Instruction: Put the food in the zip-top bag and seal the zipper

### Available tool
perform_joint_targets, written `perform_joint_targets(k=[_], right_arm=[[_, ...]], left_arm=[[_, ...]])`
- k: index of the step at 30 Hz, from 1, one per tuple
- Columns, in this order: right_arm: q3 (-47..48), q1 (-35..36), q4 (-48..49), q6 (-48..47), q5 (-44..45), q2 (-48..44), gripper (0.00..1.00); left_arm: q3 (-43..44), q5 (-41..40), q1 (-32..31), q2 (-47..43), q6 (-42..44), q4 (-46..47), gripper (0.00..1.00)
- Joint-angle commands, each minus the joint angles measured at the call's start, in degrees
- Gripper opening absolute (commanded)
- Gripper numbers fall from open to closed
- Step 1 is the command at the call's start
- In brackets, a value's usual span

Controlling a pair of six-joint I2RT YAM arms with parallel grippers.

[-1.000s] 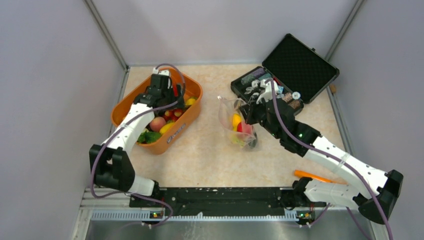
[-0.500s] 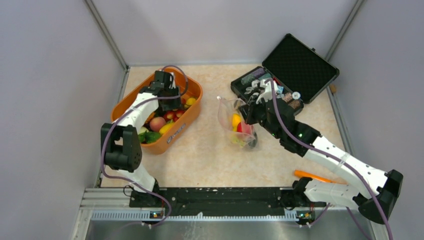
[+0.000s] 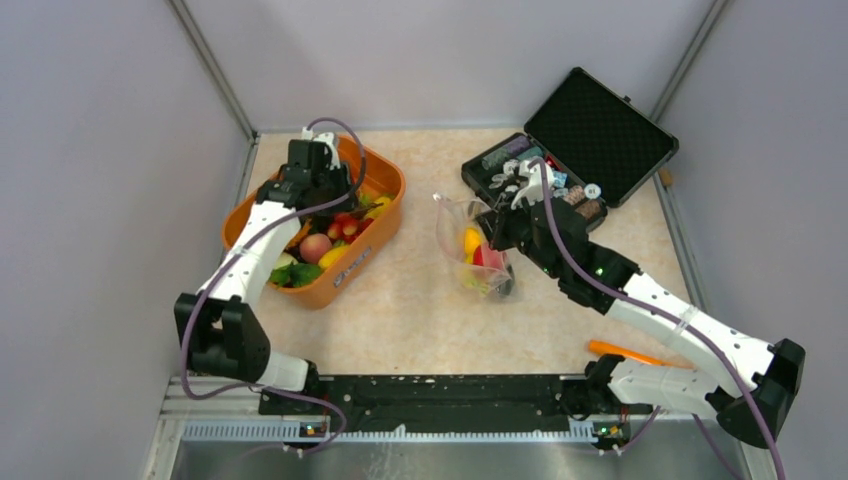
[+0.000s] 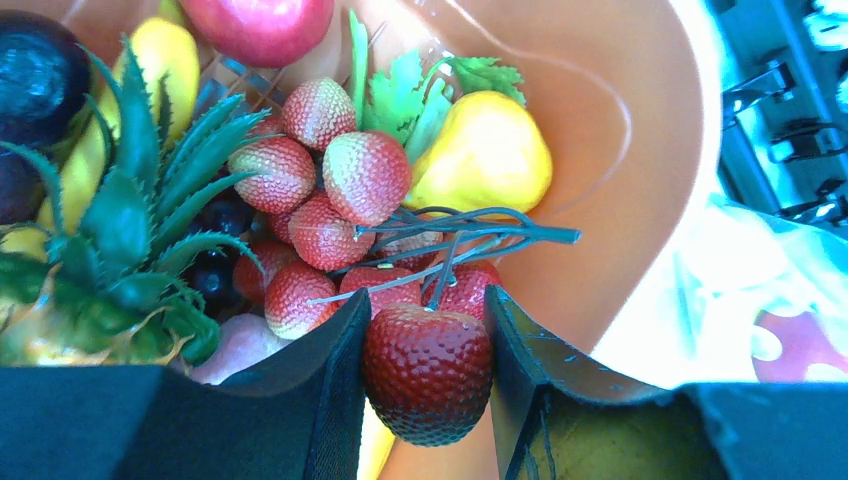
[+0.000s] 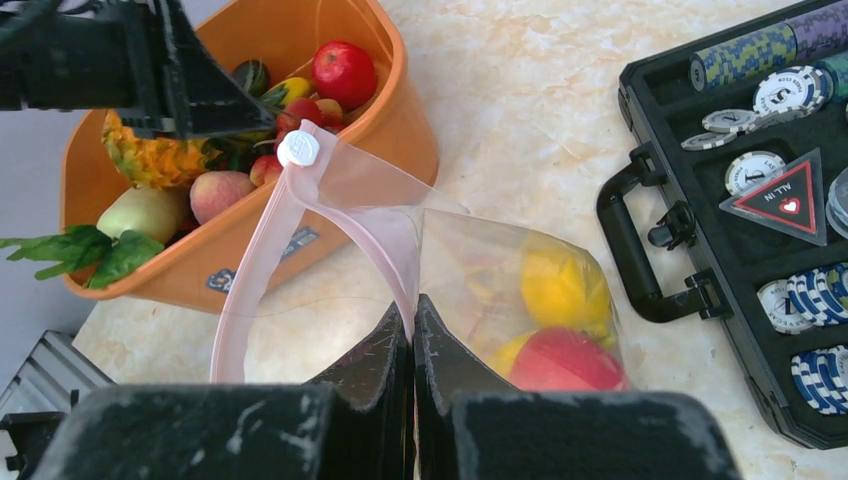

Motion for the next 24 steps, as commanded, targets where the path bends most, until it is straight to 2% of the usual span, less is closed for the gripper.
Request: perform_joint_targets(k=[1,9,11,12,13,14,16,18,24], right_arm=[[0.4,0.5,2.3,0.6,-0.3,-0.4,0.01],[0.4,0.5,2.6,0.6,-0.6,-0.6,0.01],[0.5,0.5,2.6,0.5,-0.7,-0.6,0.01],[0.5,0.4,2.5,0.5,-0.8,-0.6,0.01],[0.5,0.4,2.4,0.6,-0.8,-0.5,0.01],[0.5,0.4,2.5,0.6,-0.8,-0.6,0.01],[0.5,0.5,2.8,0.6,-1.1,-0.6,0.01],[0.5,0.5,2.8,0.6,-1.4,-0.6,0.01],[0.4,0.4,2.5,0.7,-1.1,-0.9,0.01]], left_arm=[[-1.1,-1.5,-0.1,-6.6,0.1,2.4,0.31],[-2.5,-2.3,-0.1,-12.8,-0.4,3.1,0.33],[-2.7,-2.4,0.0,-13.9,-0.6,3.1,0.39],[-3.1,-2.6,-0.1,-14.4,-0.5,3.2,0.46],[-3.6,-3.0,-0.1,-14.7,-0.2,3.6,0.58],[-4.1,-3.3,-0.1,-14.6,0.4,3.9,0.66],[-4.3,-4.4,-0.1,-13.3,0.9,3.0,0.65],[-3.6,-7.3,-0.1,-11.6,0.4,1.0,0.76],[-3.0,-10.8,-0.1,-12.7,-0.2,0.7,0.82]])
